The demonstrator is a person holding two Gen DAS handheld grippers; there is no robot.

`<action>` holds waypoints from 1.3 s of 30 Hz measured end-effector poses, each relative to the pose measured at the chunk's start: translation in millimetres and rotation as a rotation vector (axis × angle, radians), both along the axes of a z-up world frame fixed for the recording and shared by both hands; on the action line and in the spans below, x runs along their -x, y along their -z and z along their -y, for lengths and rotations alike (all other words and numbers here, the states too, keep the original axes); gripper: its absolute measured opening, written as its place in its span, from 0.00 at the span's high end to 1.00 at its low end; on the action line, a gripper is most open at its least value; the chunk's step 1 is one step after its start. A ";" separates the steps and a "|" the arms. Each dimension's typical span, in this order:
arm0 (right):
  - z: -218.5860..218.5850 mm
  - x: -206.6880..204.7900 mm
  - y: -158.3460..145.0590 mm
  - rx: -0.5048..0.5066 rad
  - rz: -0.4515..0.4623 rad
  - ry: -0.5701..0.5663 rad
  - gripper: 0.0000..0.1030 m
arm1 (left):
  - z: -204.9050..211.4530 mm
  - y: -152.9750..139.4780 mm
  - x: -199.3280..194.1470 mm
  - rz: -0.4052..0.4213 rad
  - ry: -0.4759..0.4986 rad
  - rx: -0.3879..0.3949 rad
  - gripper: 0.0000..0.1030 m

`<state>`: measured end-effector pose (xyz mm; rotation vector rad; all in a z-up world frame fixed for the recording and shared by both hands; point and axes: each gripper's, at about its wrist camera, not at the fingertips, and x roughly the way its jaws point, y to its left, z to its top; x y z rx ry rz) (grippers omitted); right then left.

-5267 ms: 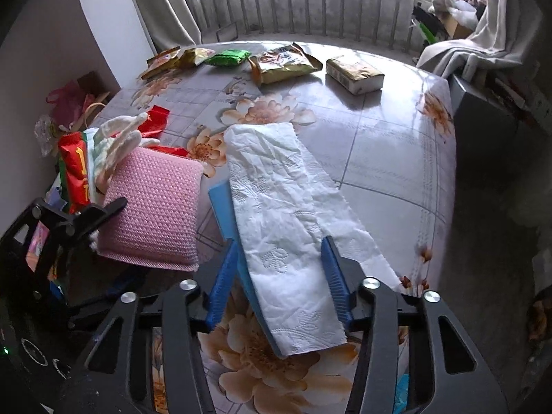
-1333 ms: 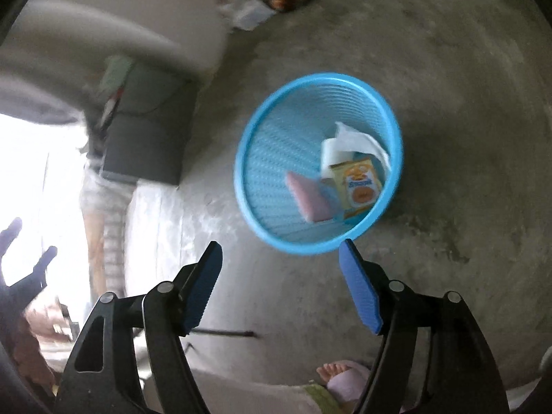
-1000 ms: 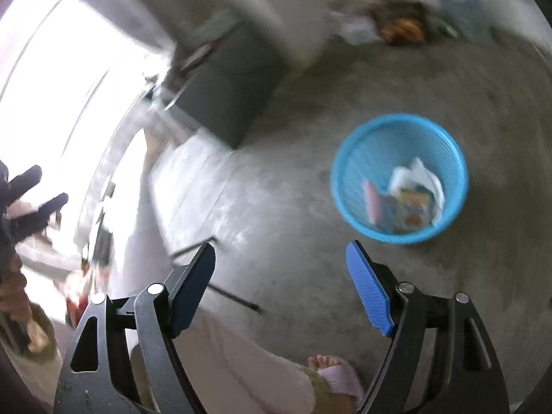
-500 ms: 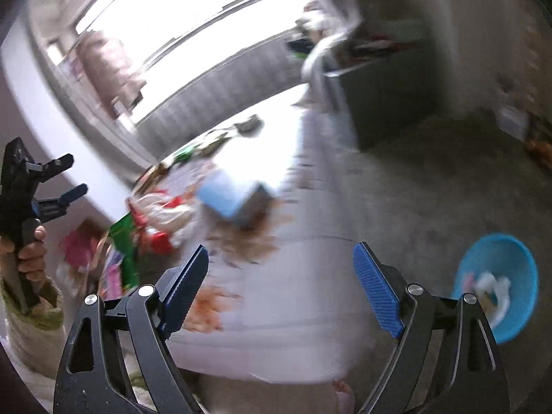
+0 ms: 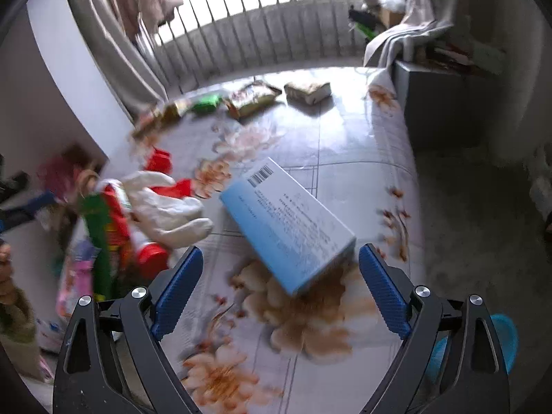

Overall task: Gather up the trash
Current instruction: 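Grasp the red candy wrapper with the left tool while the right grasps the blue medicine box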

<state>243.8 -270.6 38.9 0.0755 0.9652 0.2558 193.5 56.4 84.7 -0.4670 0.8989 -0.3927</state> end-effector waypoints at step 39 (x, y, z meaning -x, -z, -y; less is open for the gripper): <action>-55.7 -86.5 42.6 0.183 -0.176 -0.167 0.13 | -5.4 125.0 -193.5 -0.274 0.271 -0.259 0.96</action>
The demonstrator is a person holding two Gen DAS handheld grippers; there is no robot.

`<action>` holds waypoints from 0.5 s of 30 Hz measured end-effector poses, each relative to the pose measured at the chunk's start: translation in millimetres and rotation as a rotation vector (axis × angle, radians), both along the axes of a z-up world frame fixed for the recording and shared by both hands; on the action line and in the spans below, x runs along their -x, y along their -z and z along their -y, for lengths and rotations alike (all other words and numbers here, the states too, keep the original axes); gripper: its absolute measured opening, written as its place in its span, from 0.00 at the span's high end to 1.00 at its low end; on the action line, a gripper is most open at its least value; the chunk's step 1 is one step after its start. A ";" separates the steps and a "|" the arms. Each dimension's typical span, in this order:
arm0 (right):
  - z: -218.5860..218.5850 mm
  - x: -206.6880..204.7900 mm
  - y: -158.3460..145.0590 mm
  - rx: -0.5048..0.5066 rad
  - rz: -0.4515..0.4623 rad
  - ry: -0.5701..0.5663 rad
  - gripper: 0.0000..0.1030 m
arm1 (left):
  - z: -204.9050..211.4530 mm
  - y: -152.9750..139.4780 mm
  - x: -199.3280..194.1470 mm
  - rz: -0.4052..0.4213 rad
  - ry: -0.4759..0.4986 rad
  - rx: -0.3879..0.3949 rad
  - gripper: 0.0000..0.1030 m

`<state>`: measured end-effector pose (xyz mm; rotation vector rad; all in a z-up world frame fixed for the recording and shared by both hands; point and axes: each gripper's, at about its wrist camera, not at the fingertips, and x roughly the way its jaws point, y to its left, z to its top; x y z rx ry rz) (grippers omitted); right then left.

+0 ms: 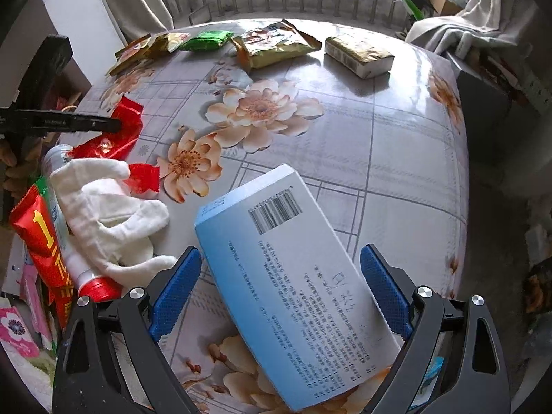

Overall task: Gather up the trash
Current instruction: 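Grasp the red candy wrapper with the left tool while the right grasps the blue medicine box, then carry wrapper and box to the blue wastebasket and open both tools over it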

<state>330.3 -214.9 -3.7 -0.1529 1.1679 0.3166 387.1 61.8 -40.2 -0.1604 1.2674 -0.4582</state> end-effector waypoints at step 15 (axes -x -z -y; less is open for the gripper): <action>-3.2 5.9 10.9 0.018 -0.036 0.016 0.23 | -14.5 -48.6 16.6 0.181 -0.136 0.065 0.97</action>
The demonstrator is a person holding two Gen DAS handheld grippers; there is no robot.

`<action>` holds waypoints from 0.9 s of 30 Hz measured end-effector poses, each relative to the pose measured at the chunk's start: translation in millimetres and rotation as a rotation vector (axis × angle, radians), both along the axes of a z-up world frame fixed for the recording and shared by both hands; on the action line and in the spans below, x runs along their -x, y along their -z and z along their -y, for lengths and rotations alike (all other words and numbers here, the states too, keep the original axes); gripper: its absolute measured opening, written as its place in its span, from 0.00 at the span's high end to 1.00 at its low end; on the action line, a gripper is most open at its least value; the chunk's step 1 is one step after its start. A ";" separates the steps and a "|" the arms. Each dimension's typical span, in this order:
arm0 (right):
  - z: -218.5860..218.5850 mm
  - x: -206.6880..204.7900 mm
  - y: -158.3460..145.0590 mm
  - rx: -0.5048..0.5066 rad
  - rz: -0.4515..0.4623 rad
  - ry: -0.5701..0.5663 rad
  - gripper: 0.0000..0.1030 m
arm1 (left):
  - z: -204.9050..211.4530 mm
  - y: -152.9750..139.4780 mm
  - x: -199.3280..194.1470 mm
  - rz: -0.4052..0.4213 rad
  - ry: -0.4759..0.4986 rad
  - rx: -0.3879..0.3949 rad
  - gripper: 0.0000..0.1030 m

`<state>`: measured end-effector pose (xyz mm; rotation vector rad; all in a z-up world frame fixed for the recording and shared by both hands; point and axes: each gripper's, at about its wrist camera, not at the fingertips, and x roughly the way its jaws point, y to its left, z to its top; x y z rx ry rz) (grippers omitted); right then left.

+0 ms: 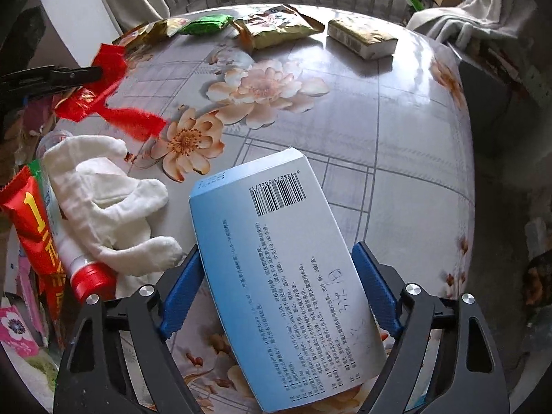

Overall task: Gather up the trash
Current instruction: 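Carry wrapper and box to the blue wastebasket and open both tools over it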

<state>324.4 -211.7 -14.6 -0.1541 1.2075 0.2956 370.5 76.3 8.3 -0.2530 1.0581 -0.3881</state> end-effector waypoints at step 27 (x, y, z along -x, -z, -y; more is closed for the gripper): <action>93.2 121.9 -93.9 -0.293 0.308 0.366 0.25 | 92.6 -137.9 138.1 0.325 0.119 0.077 0.97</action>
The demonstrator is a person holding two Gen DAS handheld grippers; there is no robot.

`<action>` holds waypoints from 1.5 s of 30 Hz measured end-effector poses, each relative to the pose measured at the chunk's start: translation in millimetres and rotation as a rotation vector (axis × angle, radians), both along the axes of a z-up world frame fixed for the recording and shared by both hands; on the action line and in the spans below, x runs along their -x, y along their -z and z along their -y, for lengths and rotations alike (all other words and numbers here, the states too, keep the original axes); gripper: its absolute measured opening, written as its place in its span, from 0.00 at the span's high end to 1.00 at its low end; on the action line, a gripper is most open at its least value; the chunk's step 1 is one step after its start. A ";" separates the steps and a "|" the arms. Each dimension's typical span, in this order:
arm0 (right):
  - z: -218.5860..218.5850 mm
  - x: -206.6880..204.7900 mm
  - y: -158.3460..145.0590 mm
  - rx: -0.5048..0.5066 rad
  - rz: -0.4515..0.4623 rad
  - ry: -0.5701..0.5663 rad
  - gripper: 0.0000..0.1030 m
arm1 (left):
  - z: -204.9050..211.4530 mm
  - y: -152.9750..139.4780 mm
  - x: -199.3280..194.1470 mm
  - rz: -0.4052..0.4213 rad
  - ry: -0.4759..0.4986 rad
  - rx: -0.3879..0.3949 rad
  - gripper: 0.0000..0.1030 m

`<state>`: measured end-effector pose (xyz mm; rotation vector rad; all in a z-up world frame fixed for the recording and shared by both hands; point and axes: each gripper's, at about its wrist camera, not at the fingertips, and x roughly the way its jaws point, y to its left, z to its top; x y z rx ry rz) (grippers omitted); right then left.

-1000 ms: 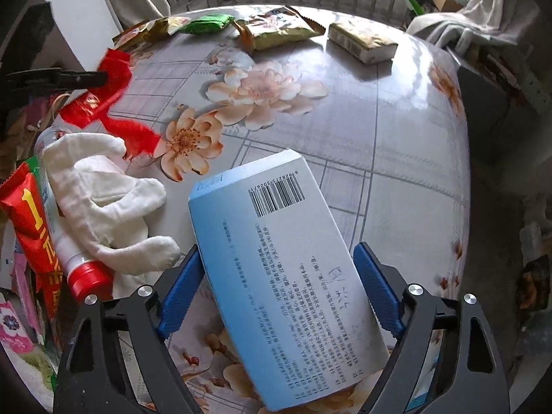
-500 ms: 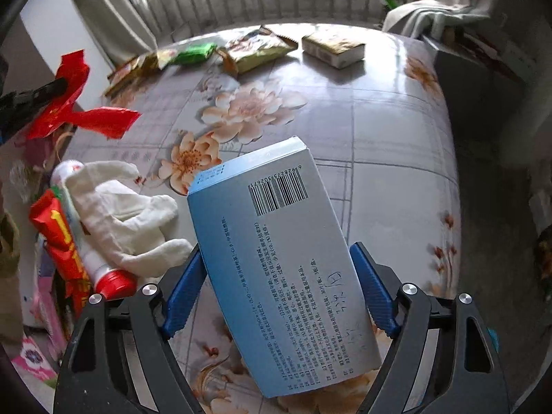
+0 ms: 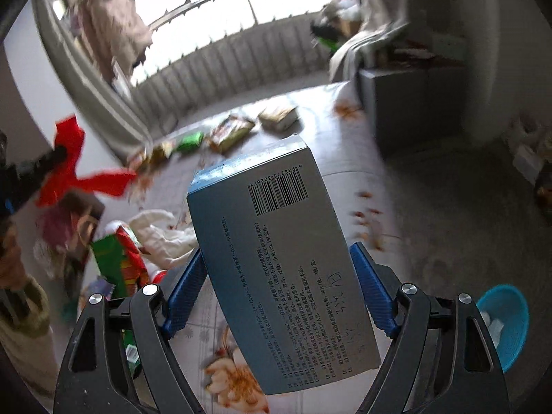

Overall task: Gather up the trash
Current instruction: 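Carry wrapper and box to the blue wastebasket and open both tools over it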

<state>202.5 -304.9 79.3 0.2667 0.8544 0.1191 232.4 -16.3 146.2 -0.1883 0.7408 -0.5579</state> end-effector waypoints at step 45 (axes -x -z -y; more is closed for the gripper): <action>329.8 224.6 231.8 -0.461 -0.244 1.065 0.15 | 509.3 193.9 64.9 -0.269 0.659 -0.277 0.09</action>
